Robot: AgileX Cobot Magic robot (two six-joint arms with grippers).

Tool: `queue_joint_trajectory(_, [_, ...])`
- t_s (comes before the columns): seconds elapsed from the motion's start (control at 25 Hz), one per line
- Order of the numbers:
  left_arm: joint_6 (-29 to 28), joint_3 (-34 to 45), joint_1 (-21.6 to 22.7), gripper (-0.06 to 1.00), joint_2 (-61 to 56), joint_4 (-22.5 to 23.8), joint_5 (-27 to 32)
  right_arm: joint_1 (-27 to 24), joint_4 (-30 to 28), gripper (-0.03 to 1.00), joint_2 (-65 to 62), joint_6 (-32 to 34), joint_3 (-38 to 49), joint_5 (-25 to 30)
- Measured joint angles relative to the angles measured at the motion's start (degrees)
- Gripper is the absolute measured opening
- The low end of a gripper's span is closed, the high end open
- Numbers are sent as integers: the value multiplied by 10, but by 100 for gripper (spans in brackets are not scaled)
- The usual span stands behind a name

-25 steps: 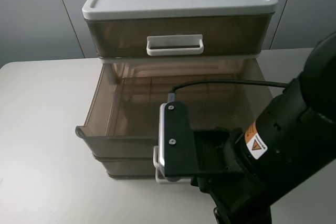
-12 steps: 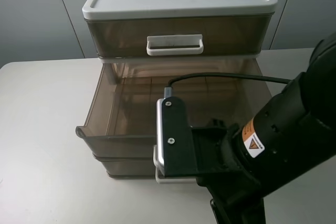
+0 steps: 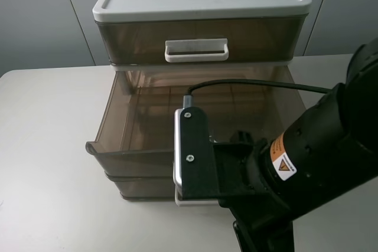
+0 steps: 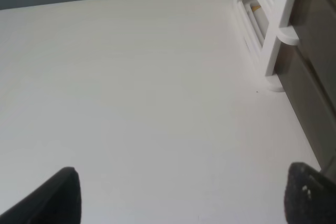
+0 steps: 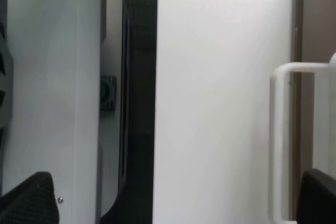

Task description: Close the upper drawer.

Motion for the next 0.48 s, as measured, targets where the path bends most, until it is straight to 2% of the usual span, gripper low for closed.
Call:
queue_joint_trajectory(0.08, [0, 0, 0, 74, 0, 0, 0, 0, -11, 69, 0, 6, 0, -6])
queue_joint_trajectory(0.28, [0, 0, 0, 74, 0, 0, 0, -6, -74, 69, 1, 10, 1, -74])
queue_joint_trajectory(0.48, [-1, 0, 0, 74, 0, 0, 0, -8, -81, 70, 1, 10, 1, -90])
